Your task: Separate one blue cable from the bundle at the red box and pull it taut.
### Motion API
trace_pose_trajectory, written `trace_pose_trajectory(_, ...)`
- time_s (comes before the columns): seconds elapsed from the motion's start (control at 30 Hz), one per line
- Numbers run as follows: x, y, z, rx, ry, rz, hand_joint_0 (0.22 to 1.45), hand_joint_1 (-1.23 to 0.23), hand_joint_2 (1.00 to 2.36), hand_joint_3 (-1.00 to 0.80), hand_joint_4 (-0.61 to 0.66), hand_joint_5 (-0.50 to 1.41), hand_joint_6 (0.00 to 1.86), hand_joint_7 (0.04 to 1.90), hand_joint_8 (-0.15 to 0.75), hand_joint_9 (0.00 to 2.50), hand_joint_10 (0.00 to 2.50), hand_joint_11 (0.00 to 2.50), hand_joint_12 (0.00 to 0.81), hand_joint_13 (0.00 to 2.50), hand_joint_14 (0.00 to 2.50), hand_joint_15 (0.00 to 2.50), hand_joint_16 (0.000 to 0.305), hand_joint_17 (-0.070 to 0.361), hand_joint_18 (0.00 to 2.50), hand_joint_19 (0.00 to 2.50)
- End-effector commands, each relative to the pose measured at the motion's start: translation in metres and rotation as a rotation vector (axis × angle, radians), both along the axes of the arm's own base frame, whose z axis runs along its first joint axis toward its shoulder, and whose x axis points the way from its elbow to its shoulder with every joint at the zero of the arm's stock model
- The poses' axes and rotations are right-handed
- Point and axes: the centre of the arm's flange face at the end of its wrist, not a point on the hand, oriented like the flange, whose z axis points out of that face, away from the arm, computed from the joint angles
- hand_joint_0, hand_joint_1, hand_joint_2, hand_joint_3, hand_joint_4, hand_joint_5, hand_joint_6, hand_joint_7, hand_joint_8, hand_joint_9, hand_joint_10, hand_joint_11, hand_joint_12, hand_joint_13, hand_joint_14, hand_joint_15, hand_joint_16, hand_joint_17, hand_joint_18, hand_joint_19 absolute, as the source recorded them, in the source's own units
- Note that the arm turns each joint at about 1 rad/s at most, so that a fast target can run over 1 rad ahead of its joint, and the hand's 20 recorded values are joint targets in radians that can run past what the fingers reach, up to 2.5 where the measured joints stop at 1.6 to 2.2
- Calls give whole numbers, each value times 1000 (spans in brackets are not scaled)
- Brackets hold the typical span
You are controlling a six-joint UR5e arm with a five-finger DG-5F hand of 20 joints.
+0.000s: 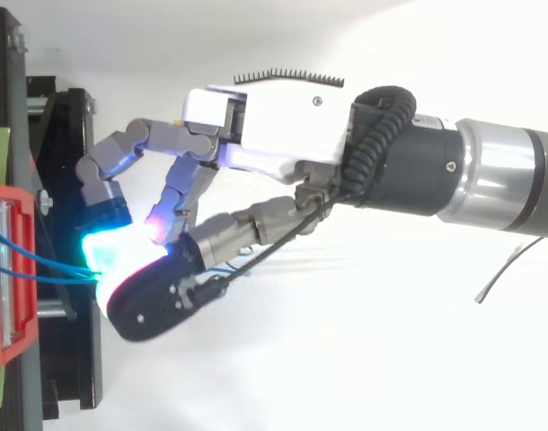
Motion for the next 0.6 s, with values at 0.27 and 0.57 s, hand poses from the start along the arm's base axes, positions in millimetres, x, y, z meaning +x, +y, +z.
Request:
trace_pose_trajectory(0.27, 0, 1, 0, 0, -2, -1, 658, -850, 1016, -311, 4, -137, 883, 1362, 332, 1215, 26, 884, 367, 1075, 22, 563, 45, 101, 978, 671)
trace_pose_trajectory(0.57, 0, 1, 0, 0, -2, -3, 595, -447, 1014, -186, 41, -134, 843, 1263, 342, 1175, 24, 715, 415, 1073, 18, 526, 54, 122, 1043, 674)
